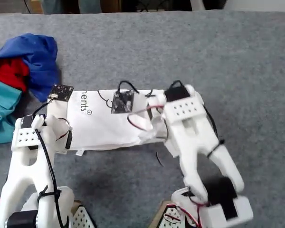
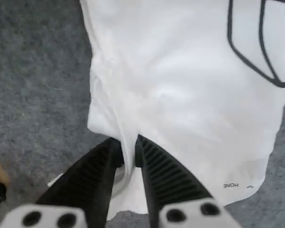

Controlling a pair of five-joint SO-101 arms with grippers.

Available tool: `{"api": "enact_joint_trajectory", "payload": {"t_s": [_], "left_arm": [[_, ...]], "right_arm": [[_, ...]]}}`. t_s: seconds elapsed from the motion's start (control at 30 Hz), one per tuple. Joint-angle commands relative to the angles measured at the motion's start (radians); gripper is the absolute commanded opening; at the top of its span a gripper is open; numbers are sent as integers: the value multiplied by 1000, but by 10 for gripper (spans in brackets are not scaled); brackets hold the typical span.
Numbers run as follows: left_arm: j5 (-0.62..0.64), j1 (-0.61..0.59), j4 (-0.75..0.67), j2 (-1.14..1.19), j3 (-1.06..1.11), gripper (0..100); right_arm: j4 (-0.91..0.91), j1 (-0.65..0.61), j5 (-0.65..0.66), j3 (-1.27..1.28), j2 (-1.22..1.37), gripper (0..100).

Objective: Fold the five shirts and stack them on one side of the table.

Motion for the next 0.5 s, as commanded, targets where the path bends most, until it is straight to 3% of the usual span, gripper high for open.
{"api": "enact_joint_trajectory", "payload": {"t_s": [0.0,0.27,0.47], "left_arm": [[-6,-10,11,-28,-12,29],[-6,-10,12,-21,-4,29],[-6,-10,12,-21,-4,29]], "right_arm": [[5,12,12,-156,116,49],[20,25,32,-360,380,182],[84,104,-20,-521,395,205]]}}
